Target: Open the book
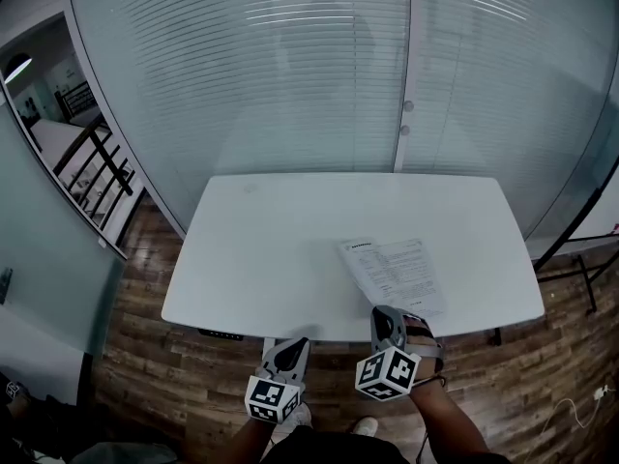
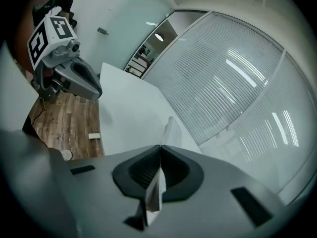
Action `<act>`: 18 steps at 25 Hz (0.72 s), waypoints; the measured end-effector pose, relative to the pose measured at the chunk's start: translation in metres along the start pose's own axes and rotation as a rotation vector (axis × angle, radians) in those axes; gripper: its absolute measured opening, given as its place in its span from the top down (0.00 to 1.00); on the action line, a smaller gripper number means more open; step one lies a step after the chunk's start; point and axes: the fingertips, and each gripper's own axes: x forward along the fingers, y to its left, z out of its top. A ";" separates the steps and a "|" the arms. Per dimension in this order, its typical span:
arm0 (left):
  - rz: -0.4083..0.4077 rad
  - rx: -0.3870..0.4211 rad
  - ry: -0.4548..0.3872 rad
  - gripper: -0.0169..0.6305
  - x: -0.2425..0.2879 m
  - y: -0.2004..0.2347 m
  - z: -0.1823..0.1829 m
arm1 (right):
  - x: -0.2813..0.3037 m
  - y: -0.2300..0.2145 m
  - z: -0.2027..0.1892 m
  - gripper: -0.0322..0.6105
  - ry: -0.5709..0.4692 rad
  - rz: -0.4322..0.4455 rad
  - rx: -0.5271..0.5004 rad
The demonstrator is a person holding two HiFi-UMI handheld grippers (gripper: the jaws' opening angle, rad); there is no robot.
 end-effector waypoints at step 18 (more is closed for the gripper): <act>0.020 -0.008 0.007 0.95 -0.038 0.025 -0.014 | 0.055 0.107 0.021 0.94 0.040 0.140 -0.026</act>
